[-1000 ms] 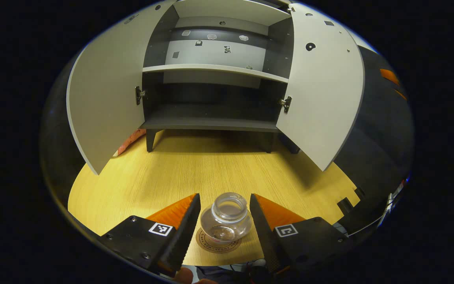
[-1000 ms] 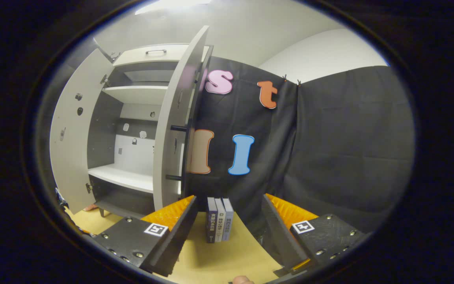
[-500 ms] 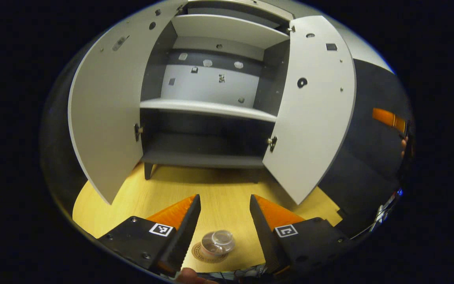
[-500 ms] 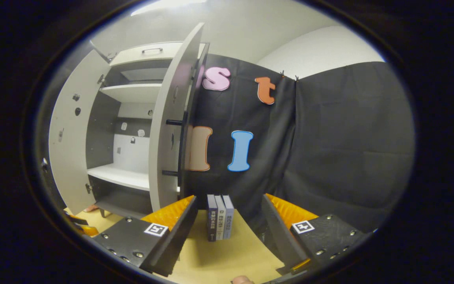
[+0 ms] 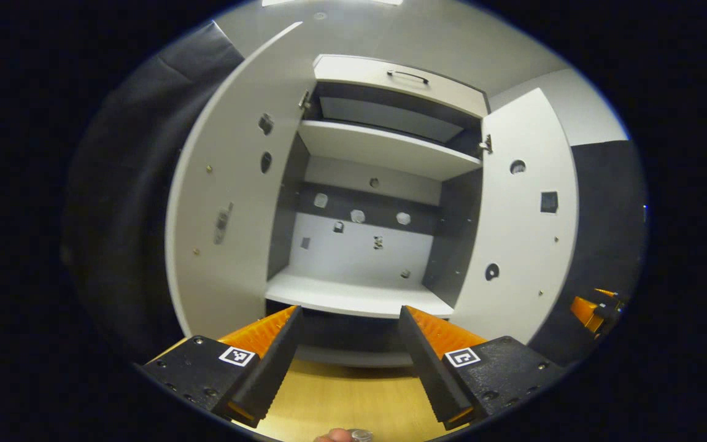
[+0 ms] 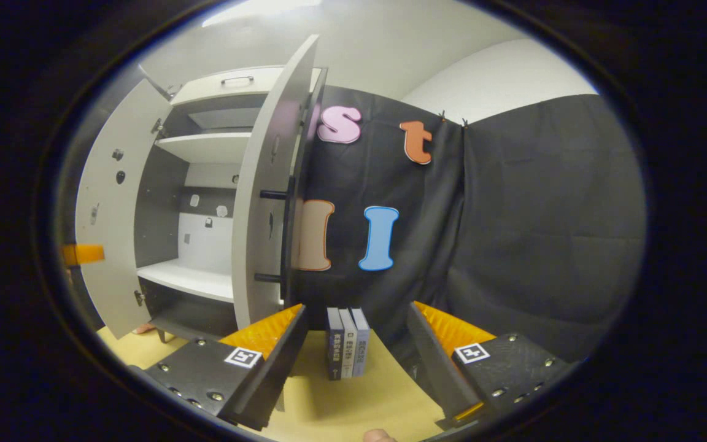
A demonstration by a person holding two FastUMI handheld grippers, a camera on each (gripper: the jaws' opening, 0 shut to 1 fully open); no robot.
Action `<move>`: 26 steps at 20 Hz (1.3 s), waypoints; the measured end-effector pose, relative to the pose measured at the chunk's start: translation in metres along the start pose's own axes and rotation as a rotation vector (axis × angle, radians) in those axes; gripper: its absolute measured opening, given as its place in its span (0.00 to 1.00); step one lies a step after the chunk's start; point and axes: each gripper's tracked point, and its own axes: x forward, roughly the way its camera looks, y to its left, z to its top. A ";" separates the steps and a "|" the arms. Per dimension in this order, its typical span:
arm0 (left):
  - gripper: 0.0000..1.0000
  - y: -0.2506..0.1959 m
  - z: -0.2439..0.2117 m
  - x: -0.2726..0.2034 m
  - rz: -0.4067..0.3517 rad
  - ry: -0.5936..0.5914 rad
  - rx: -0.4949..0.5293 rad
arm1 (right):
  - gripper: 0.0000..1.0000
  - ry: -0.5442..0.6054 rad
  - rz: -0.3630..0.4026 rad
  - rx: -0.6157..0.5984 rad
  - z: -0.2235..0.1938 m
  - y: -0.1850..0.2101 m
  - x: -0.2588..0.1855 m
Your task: Grasp the bottle in the cabinet with the left hand and place it on the coaster, then close the right door with the right hand and the left door with the left hand.
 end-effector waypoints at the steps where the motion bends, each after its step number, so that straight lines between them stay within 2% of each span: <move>1: 0.97 0.012 0.010 -0.004 0.041 -0.011 0.010 | 0.94 -0.008 0.005 -0.001 0.004 0.003 0.004; 6: 0.97 0.077 0.038 -0.032 0.261 -0.015 0.060 | 0.99 -0.068 0.009 -0.020 0.036 0.007 0.023; 10: 0.97 0.106 0.046 -0.050 0.341 -0.016 0.082 | 0.98 -0.105 0.023 -0.001 0.056 0.016 0.035; 11: 0.97 0.112 0.047 -0.054 0.357 -0.016 0.079 | 0.94 -0.110 0.032 0.005 0.058 0.022 0.038; 12: 0.97 0.117 0.046 -0.057 0.372 -0.016 0.075 | 0.98 -0.112 0.022 0.003 0.060 0.023 0.040; 13: 0.97 0.123 0.046 -0.060 0.388 -0.018 0.070 | 0.98 -0.121 0.009 -0.002 0.062 0.020 0.042; 14: 0.96 0.127 0.046 -0.065 0.400 -0.019 0.065 | 0.93 -0.128 0.005 -0.002 0.065 0.019 0.042; 17: 0.97 0.138 0.040 -0.071 0.427 -0.012 0.043 | 0.98 -0.116 0.018 0.013 0.061 0.021 0.043; 20: 0.96 0.141 0.034 -0.072 0.438 -0.005 0.010 | 0.93 -0.111 0.028 0.024 0.062 0.023 0.043; 26: 0.97 0.147 0.032 -0.072 0.446 -0.006 -0.035 | 0.93 -0.109 0.031 0.033 0.062 0.025 0.041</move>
